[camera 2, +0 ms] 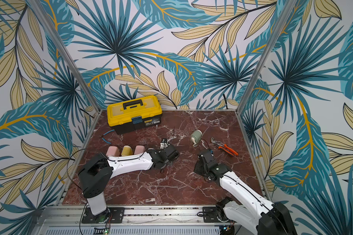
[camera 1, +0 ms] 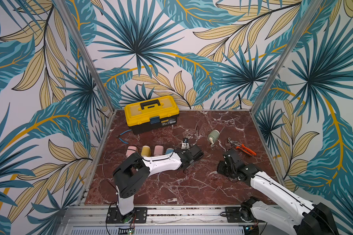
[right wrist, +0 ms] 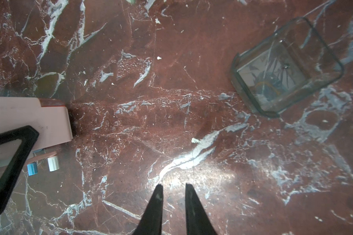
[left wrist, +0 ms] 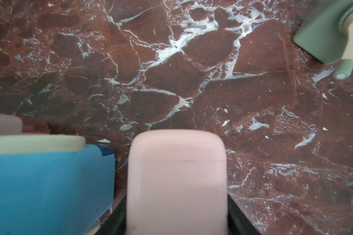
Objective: Put the tray back into the pencil sharpener
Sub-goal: Place the pencil sharpener at the center of the board.
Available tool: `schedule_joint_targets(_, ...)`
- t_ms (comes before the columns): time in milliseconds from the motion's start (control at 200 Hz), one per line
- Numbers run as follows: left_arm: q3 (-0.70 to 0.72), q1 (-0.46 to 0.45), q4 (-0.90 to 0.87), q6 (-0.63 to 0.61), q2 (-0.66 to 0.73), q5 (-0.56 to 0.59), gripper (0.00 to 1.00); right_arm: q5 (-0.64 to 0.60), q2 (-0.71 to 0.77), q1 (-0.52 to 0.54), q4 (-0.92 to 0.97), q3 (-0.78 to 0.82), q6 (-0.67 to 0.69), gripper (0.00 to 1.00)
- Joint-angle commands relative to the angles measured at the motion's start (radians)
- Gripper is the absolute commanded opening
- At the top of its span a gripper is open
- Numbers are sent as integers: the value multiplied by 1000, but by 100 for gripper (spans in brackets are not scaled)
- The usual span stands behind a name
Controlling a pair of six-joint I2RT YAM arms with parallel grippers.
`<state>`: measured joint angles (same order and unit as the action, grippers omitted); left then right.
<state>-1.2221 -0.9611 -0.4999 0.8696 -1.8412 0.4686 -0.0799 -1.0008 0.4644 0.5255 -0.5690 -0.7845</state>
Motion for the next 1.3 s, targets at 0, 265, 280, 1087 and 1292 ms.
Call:
schedule_joint_targets(0,-31,4,-27,22,-18,25,19,-21,19,2,30,-12,9,22)
schedule_joint_targets(265,-37,7,-32,6,-17,20,71,-23,23,2,31,-12,13,22)
schedule_joint_targets(280,-36,7,-32,3,-15,19,72,-23,24,2,32,-12,14,22)
schedule_joint_targets(1087,-141,-10,198,-544,154,19,98,-123,-125,-126,228,-341,203,29)
schedule_joint_targets(1292,-260,35,263,-684,56,-197,100,-68,-172,-261,268,-384,240,35)
